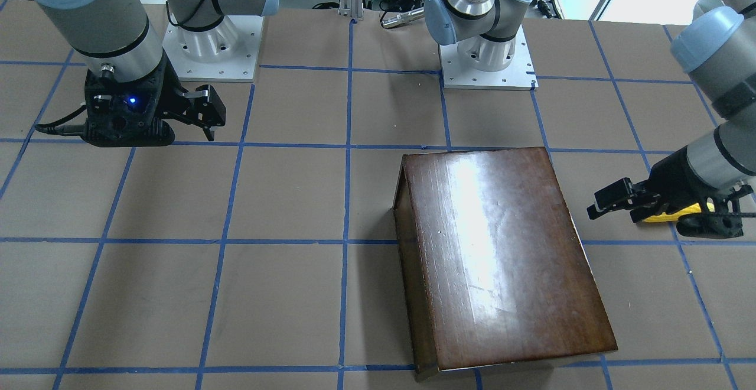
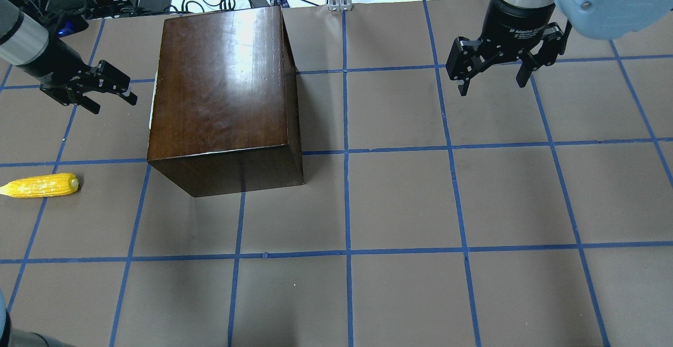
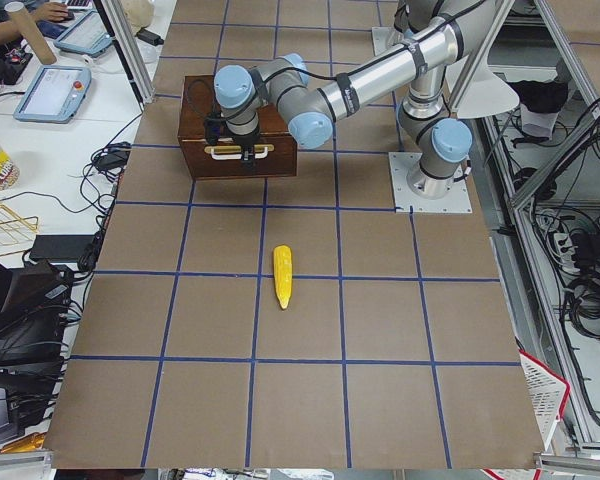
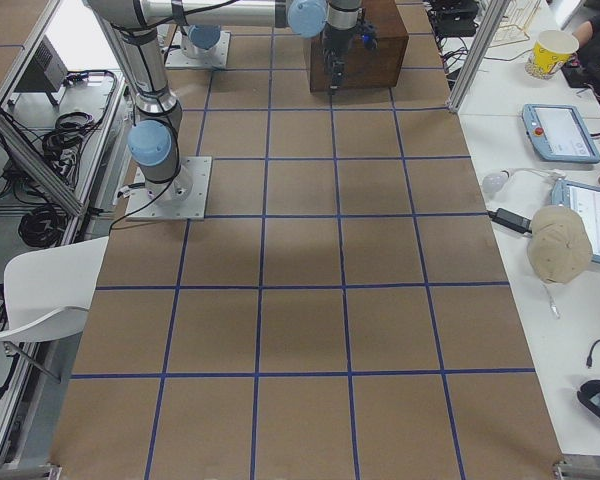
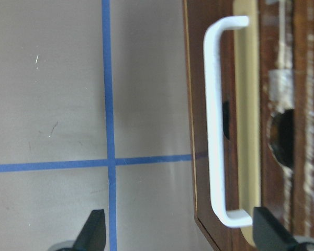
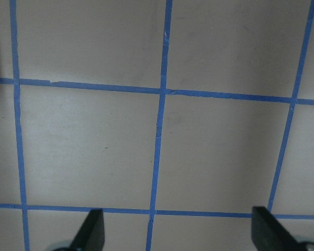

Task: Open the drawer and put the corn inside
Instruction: 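Close the left gripper on the white drawer handle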

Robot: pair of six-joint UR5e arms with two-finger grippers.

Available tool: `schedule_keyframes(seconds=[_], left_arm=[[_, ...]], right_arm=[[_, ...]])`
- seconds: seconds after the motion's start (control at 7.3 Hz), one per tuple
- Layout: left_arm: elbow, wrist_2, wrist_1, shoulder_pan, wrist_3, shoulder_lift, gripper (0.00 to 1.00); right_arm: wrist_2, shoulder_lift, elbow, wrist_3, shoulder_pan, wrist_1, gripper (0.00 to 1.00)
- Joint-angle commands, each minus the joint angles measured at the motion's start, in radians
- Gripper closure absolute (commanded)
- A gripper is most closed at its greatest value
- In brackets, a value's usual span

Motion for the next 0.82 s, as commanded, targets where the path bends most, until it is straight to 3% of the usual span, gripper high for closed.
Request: schedule_keyframes(seconds=[0.0, 0.68], left_arm=[[-0.002, -0.028, 0.039, 0.000, -0.104, -0.031, 0.00], [-0.002, -0.091, 0.048, 0.000, 0.017, -0.072, 0.00]], right_arm=[[0.001, 0.000, 0.000, 0.000, 0.000, -0.001, 0.00], [0.001, 0.000, 0.000, 0.000, 0.000, -0.001, 0.00]])
